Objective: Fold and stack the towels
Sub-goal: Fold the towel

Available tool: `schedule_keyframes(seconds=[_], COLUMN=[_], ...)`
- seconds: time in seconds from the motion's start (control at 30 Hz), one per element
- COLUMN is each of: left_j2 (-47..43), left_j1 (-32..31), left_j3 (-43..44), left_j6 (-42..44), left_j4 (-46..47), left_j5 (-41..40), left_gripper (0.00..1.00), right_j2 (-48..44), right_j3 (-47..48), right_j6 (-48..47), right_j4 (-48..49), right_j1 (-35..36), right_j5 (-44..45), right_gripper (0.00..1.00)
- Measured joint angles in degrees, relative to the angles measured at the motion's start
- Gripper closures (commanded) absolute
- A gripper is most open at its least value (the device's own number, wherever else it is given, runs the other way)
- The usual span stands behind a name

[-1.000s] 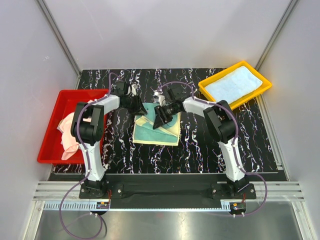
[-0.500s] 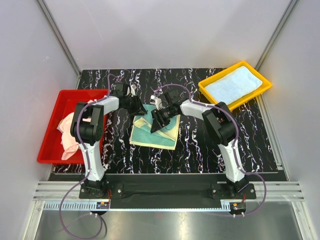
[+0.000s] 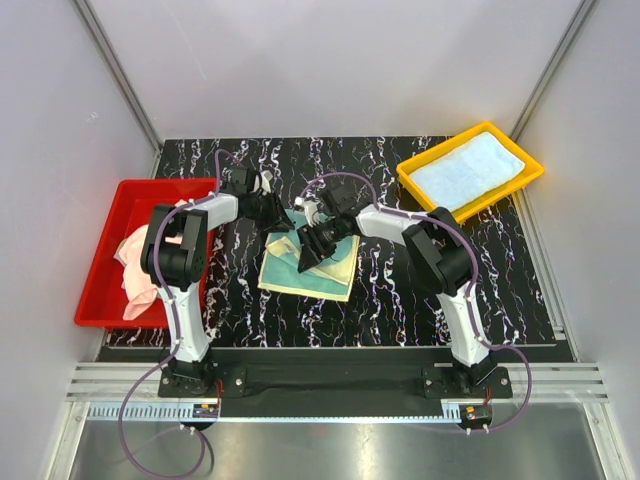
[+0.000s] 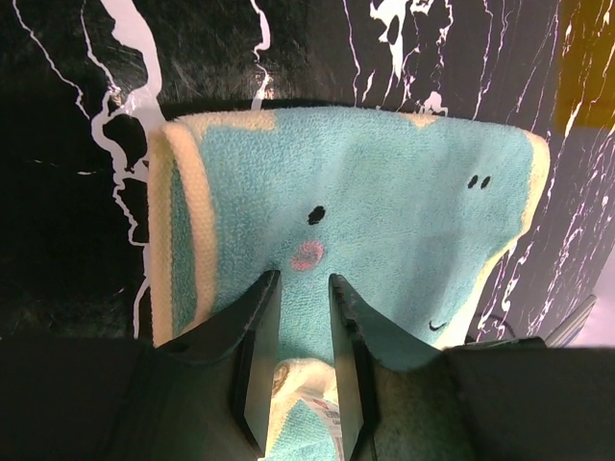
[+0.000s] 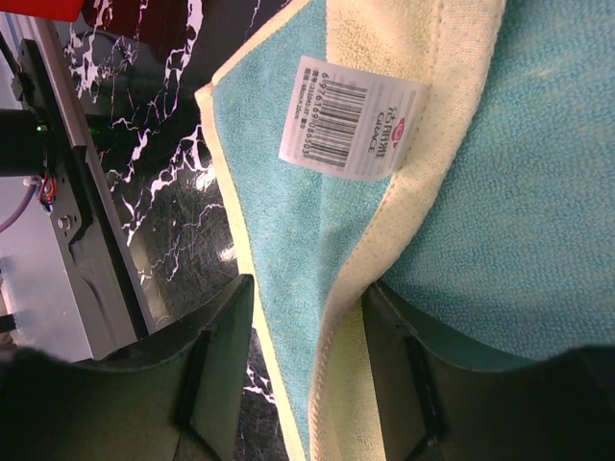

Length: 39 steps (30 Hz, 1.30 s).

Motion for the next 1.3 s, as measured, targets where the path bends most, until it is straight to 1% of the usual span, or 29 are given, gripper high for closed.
schedule_keyframes(seconds=[0.53,0.83,1.3], left_j2=[0.0,0.0,0.0], left_j1=[0.2,0.2,0.3], left_j3=[-0.9,-1.0,-1.0], left_j6=[-0.4,-0.5,-0.5], left_j4=[0.9,1.1,1.1], left_j5=[0.2,0.3,0.5], left_gripper=[0.69,0.69,0.69], right_j2=[-4.2,-4.4,-4.9], right_j3=[-4.2,-4.4,-7.5], right_j6=[-0.7,-0.6,-0.4], right_j4=[1.4,2.0,4.7], right_j1=[2.8,3.1,6.6], right_j5=[2.2,2.4,3.4], right_gripper=[0.46,0.46,0.47])
